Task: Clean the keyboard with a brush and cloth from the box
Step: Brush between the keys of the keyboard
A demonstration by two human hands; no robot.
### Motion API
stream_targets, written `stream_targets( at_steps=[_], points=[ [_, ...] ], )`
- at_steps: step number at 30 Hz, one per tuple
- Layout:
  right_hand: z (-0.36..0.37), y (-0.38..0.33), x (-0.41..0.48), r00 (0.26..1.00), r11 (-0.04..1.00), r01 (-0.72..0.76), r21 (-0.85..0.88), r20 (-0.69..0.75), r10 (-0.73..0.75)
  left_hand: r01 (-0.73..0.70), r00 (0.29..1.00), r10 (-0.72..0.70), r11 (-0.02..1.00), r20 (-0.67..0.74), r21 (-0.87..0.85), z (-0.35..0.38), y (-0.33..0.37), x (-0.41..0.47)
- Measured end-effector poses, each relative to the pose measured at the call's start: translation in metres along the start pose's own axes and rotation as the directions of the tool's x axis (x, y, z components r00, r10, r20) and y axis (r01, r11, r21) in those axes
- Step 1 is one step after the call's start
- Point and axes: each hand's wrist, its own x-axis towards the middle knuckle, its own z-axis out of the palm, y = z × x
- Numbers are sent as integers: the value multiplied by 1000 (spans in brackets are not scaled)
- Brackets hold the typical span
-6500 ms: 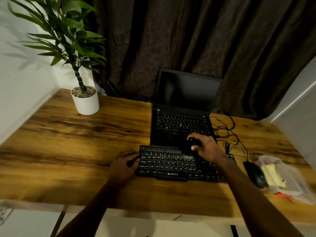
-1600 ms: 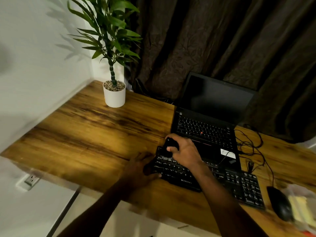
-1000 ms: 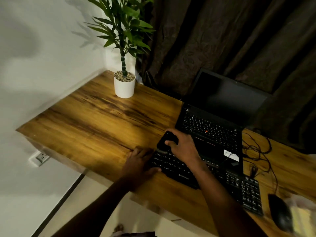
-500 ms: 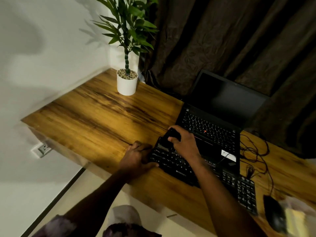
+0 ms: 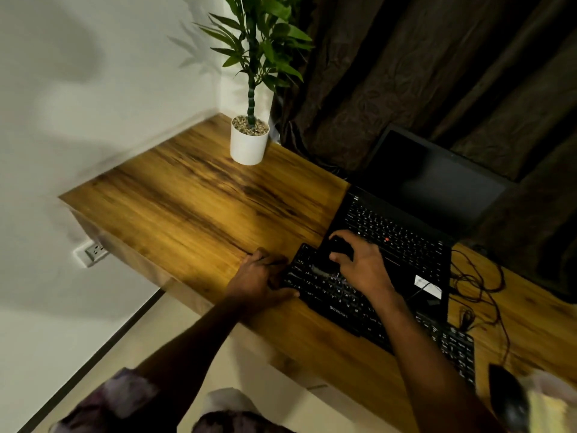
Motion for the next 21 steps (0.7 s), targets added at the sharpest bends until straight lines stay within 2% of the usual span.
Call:
stream_targets(
  at_steps=[4,11,16,21],
  points=[
    [0,-1,-8,1000,1000,-5,22,8,5,1,1000,-1,1000,-7,-4,-2,1,-2],
    [-30,28,-22,998,995,-67,-77,-19,65,0,1000,-1,1000,-25,-20,0,-1,0],
    [-14,18,-23,997,999,-14,40,-71,16,-18,998,15,999,-61,-50,-1,1,-2],
    [-23,33,-26,997,999,-49,8,-64,49,-14,997,10,999,-77,-53,1,1,-2]
  ],
)
